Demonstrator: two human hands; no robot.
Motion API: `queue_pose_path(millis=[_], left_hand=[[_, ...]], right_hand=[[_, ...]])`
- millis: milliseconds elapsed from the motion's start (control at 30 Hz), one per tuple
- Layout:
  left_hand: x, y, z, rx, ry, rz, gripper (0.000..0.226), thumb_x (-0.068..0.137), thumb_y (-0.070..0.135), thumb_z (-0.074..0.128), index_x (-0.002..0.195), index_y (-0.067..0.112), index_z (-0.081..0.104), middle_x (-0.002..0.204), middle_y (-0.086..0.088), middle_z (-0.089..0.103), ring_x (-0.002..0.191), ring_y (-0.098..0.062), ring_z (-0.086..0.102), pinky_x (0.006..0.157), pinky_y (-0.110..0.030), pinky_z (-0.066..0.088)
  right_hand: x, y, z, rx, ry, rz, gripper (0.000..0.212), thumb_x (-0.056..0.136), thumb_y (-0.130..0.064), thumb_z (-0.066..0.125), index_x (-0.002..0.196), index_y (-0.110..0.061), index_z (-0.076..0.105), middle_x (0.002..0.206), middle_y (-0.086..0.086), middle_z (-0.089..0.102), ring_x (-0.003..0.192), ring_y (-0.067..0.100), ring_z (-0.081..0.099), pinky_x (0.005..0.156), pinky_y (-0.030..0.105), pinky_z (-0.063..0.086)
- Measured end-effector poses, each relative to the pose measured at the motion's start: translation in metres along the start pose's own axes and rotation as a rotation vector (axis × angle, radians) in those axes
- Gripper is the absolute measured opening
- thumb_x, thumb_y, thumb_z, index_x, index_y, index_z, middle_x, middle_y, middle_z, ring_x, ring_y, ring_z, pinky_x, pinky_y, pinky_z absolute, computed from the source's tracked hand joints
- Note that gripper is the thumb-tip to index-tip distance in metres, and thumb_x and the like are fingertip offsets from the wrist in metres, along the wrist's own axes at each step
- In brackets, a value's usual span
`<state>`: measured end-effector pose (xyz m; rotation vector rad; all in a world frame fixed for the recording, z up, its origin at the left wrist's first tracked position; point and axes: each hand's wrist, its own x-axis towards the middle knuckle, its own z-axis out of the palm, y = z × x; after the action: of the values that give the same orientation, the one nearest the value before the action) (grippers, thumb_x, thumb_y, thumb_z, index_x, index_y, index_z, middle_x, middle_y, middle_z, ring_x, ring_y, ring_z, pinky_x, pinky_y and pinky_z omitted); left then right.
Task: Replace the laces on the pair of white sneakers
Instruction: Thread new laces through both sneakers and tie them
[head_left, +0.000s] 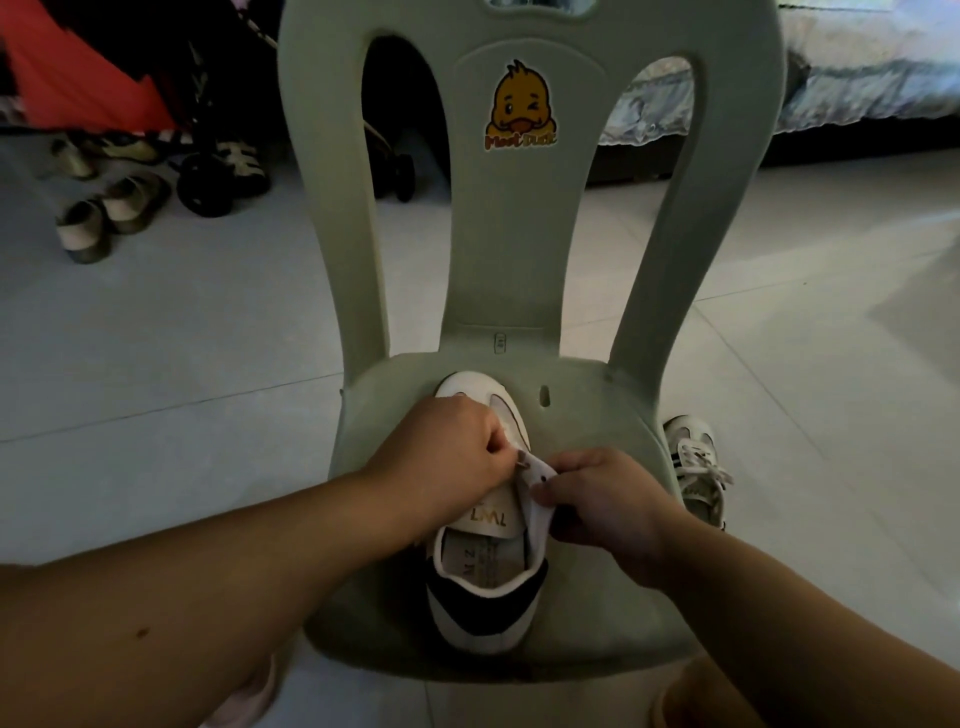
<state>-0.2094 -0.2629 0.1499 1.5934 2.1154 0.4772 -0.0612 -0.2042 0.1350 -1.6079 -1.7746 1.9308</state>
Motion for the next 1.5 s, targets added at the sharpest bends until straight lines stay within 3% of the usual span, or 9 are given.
queue_pose_path(millis=[300, 433, 567, 700, 1000, 1133, 1367, 1433, 1500], left_hand=[[-0.003, 0.002, 0.005, -0.044, -0.031, -0.011, 0.019, 0.087, 0.032, 0.059, 0.08, 0.021, 0.073, 0.076, 0.001, 0.069, 0.071, -0.008, 0.061, 0.072, -0.031, 0.054], [-0.003, 0.002, 0.008, -0.051, -0.048, 0.002, 0.018, 0.087, 0.033, 0.059, 0.082, 0.022, 0.073, 0.077, 0.002, 0.07, 0.071, -0.008, 0.061, 0.072, -0.029, 0.053], [-0.001, 0.001, 0.009, -0.084, -0.044, 0.014, 0.02, 0.091, 0.035, 0.056, 0.089, 0.025, 0.073, 0.082, 0.006, 0.069, 0.075, -0.008, 0.061, 0.074, -0.028, 0.052], [-0.001, 0.0, 0.011, -0.089, -0.029, 0.029, 0.016, 0.092, 0.032, 0.055, 0.088, 0.027, 0.069, 0.079, 0.012, 0.063, 0.076, -0.005, 0.058, 0.077, -0.03, 0.053], [0.001, 0.008, 0.008, 0.016, -0.062, 0.009, 0.03, 0.074, 0.056, 0.063, 0.099, 0.04, 0.067, 0.125, 0.01, 0.037, 0.116, -0.015, 0.027, 0.089, -0.028, 0.031], [0.003, 0.008, 0.008, 0.046, -0.11, -0.014, 0.031, 0.071, 0.047, 0.064, 0.102, 0.041, 0.063, 0.13, 0.008, 0.035, 0.123, -0.02, 0.024, 0.098, -0.034, 0.032], [0.002, 0.001, 0.012, -0.008, -0.094, -0.016, 0.027, 0.072, 0.046, 0.063, 0.099, 0.043, 0.06, 0.125, 0.012, 0.038, 0.122, -0.016, 0.026, 0.104, -0.032, 0.031], [0.001, -0.003, 0.013, -0.022, -0.099, 0.017, 0.03, 0.073, 0.048, 0.064, 0.102, 0.044, 0.059, 0.128, 0.012, 0.037, 0.125, -0.015, 0.023, 0.102, -0.028, 0.028], [0.0, -0.007, 0.012, -0.054, -0.119, 0.04, 0.027, 0.072, 0.051, 0.068, 0.097, 0.048, 0.057, 0.131, 0.013, 0.035, 0.127, -0.012, 0.019, 0.098, -0.024, 0.023]], right_hand=[[-0.001, 0.002, 0.0, 0.019, -0.044, -0.052, 0.015, 0.08, -0.005, 0.063, 0.089, -0.009, 0.074, 0.072, 0.004, 0.067, 0.064, 0.012, 0.058, 0.065, 0.027, 0.047], [-0.003, 0.001, 0.001, -0.018, -0.045, -0.076, 0.015, 0.084, -0.013, 0.062, 0.093, -0.013, 0.074, 0.074, 0.002, 0.067, 0.06, 0.006, 0.058, 0.064, 0.026, 0.045], [-0.004, 0.004, -0.002, 0.193, -0.043, 0.033, 0.031, 0.096, -0.041, 0.049, 0.098, -0.019, 0.071, 0.088, 0.004, 0.074, 0.083, 0.016, 0.068, 0.074, 0.033, 0.049], [-0.002, 0.006, 0.007, 0.301, 0.013, 0.056, 0.016, 0.093, -0.029, 0.059, 0.084, -0.018, 0.066, 0.076, -0.003, 0.07, 0.071, 0.01, 0.065, 0.068, 0.031, 0.046], [-0.007, 0.006, 0.004, 0.194, 0.234, -0.123, 0.017, 0.094, -0.023, 0.056, 0.085, -0.014, 0.067, 0.082, 0.003, 0.071, 0.077, 0.011, 0.065, 0.057, 0.02, 0.045], [-0.008, 0.0, -0.019, 0.43, 0.386, -0.124, 0.021, 0.099, -0.023, 0.047, 0.087, -0.012, 0.061, 0.083, 0.004, 0.067, 0.084, 0.018, 0.064, 0.072, 0.033, 0.048], [-0.015, -0.018, -0.097, 1.398, 0.48, -0.08, 0.032, 0.103, -0.018, 0.028, 0.087, -0.009, 0.055, 0.068, 0.002, 0.063, 0.069, 0.013, 0.064, 0.068, 0.032, 0.048], [-0.015, -0.019, -0.107, 1.426, 0.509, -0.101, 0.032, 0.1, -0.013, 0.03, 0.073, -0.016, 0.046, 0.05, -0.004, 0.048, 0.044, 0.008, 0.049, 0.054, 0.023, 0.045], [-0.012, -0.019, -0.099, 1.061, 0.495, -0.077, 0.028, 0.097, -0.014, 0.04, 0.07, -0.019, 0.045, 0.047, -0.005, 0.041, 0.037, 0.008, 0.036, 0.039, 0.016, 0.032]])
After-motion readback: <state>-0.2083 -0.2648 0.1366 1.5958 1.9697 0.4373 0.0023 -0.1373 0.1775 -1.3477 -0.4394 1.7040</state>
